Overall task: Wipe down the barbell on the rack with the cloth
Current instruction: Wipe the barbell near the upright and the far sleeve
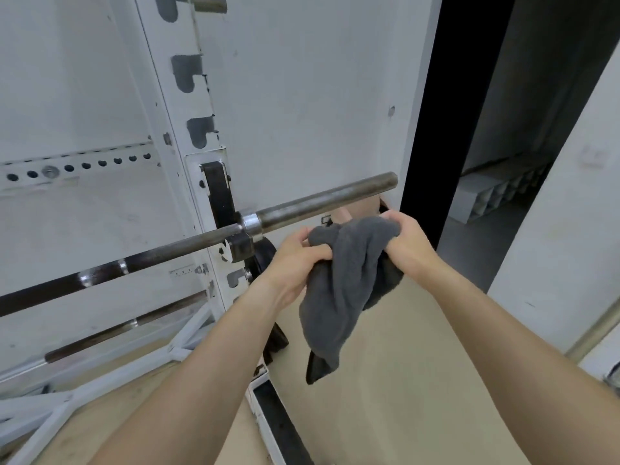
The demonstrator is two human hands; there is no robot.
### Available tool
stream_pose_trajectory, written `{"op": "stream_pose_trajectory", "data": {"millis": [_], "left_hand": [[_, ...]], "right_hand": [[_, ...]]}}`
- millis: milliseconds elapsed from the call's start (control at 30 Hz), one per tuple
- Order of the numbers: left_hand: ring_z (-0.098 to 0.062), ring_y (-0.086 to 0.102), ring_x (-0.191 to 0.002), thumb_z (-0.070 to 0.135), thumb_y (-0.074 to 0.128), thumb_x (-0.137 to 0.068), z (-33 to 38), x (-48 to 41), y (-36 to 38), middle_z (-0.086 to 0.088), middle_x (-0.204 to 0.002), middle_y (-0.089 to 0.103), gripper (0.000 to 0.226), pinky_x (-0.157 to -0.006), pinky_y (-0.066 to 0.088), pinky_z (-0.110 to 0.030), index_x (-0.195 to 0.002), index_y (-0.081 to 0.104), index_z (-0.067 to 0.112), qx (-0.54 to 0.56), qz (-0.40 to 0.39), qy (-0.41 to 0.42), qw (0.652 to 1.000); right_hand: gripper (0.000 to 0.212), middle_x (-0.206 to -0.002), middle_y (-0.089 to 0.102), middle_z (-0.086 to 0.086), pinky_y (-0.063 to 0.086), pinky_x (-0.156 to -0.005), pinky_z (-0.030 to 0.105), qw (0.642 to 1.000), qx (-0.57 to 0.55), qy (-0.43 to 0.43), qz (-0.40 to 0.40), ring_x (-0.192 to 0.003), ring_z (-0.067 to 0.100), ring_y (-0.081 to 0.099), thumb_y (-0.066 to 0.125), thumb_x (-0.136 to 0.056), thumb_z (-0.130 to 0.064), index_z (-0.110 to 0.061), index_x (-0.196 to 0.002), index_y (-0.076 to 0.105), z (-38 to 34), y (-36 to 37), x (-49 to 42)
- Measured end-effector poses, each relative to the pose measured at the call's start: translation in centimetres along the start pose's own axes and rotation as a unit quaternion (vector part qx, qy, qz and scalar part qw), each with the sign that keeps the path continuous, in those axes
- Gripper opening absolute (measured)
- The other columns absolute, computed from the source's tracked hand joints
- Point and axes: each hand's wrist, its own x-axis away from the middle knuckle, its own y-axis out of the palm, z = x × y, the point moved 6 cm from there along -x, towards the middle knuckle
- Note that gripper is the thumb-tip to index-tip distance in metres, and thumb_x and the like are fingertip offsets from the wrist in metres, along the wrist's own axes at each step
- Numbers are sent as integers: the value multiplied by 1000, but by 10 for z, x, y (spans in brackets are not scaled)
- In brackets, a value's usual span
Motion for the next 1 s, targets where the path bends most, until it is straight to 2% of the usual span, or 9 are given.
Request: {"op": "stream_pose_trajectory", "data": {"millis": [100,200,333,400,500,700,833,933,1000], "left_hand": [[-32,69,-96,-6,63,-78,9,-9,32,-19,-96,71,26,-92,55,-48,-102,67,3,-72,51,35,995],[-18,65,-79,-6,60,-81,14,-16,77,-7,-82,67,17,-73,54,-36,-89,63,9,-156,77,65,983],[-4,53,-57,-8,60,-81,19,-25,136,5,-62,56,26,-56,44,-20,-71,53,14,-256,91,106,957],[-5,47,-57,-7,61,-79,27,-26,157,2,-66,53,25,-55,41,-20,-72,50,14,-343,117,139,922],[-11,53,-66,4,59,-78,36,-25,160,8,-70,58,24,-61,44,-34,-71,46,24,-484,204,160,836],[-23,59,-74,41,68,-84,43,-5,134,7,-76,62,24,-55,38,-32,-88,49,27,-660,339,66,667],[-17,58,-69,79,63,-68,48,3,127,11,-66,60,54,-67,49,-32,-63,60,26,-716,310,-27,625],[-18,56,-78,68,54,-85,41,0,131,12,-72,58,43,-81,47,-38,-66,60,30,-743,247,-46,620],[-19,59,-81,51,55,-94,41,0,128,11,-74,56,33,-75,48,-37,-65,57,35,-710,250,-18,658]], "right_hand": [[40,-111,66,-10,51,-78,16,980,34,1,-198,-105,10,63,78,-86,-17,-23,-119,56,43,-9,2],[77,-125,58,-16,51,-81,12,911,70,44,-404,-114,4,57,82,-78,-6,-37,-133,37,82,-21,15],[78,-141,55,-12,45,-103,24,844,-54,40,-533,-129,6,52,78,-80,-25,-36,-145,35,103,-61,16],[63,-139,58,-16,37,-114,36,862,-113,58,-492,-131,6,52,69,-88,-47,-35,-144,44,113,-75,4],[35,-109,74,-17,43,-105,36,920,-103,44,-376,-111,7,66,56,-94,-56,-29,-111,71,125,-90,-17],[39,-87,71,-4,56,-73,34,963,-30,-19,-268,-86,15,71,68,-86,-57,-19,-91,60,138,-109,-39],[31,-92,68,-14,53,-76,31,966,37,-60,-250,-89,7,65,74,-82,-53,-29,-92,59,140,-120,-51],[15,-93,61,-15,53,-82,38,954,142,-150,-217,-90,11,60,65,-93,-39,-27,-99,58,123,-122,-60],[10,-93,63,-8,55,-82,42,946,146,-195,-212,-88,14,60,61,-96,-34,-25,-100,60,107,-118,-66]]}}
